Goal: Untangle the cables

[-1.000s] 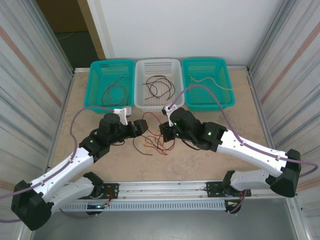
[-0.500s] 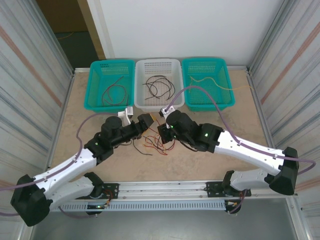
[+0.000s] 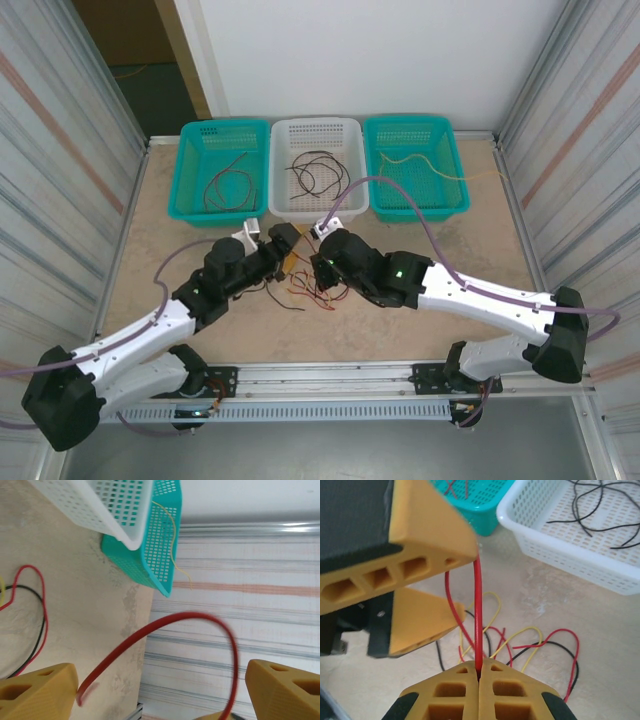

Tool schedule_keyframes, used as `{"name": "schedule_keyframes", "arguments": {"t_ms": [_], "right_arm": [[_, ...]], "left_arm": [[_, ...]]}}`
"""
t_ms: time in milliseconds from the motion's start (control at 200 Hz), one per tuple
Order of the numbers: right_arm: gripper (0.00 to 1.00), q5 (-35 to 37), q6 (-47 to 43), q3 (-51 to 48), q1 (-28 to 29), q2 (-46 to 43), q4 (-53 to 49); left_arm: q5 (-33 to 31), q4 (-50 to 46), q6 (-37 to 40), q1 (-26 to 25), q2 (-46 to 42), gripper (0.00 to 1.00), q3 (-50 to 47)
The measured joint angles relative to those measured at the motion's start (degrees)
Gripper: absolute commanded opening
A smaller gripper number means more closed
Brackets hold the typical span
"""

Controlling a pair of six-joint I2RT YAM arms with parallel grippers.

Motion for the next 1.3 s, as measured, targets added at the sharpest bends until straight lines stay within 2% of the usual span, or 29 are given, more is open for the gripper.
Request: {"name": "schedule_keyframes", "arguments": {"t_ms": [200,376,696,792,947,1052,1162,1298], "right_arm": [[0.0,4.61,0.42,-1.49,-0.5,-0.85,1.51],[0.0,4.76,0.63,-2.12,-1.29,-0.59,3.45],[0.0,0.96,1.81,-2.8,-0.76,2.32,7.93],[0.0,-0.83,1.77,-2.82,-0.2,3.39,8.87],[0.0,-2.75,1.68,-2.82,1.31,4.59,9.84],[0.0,-3.04,1.66,-2.95,1.86,4.57,10.14],[0.0,-3.19,1.27,-3.67,1.86,4.28,10.34],[0.0,-3.19,0.57,-4.55,1.86,3.54,10.32]], "left_arm": [[-3.23,-7.08,-5.75,0.0,-7.13,0.92,-3.45],[-5.81,-8.5,-8.2,-1.22,-10.4,0.97,-3.5],[-7.91,-1.14,-12.72,-2.08,-4.2,0.98,-3.3],[-7.8,0.44,-13.16,-1.53,-2.34,0.95,-2.86],[-6.95,2.34,-13.44,1.88,-0.85,0.83,-1.29],[-6.56,2.12,-13.64,4.28,-0.92,0.68,-0.5],[-6.01,-1.2,-12.44,6.54,-1.49,0.51,0.85],[-5.18,-7.45,-9.9,8.63,-1.97,0.42,3.34]]}}
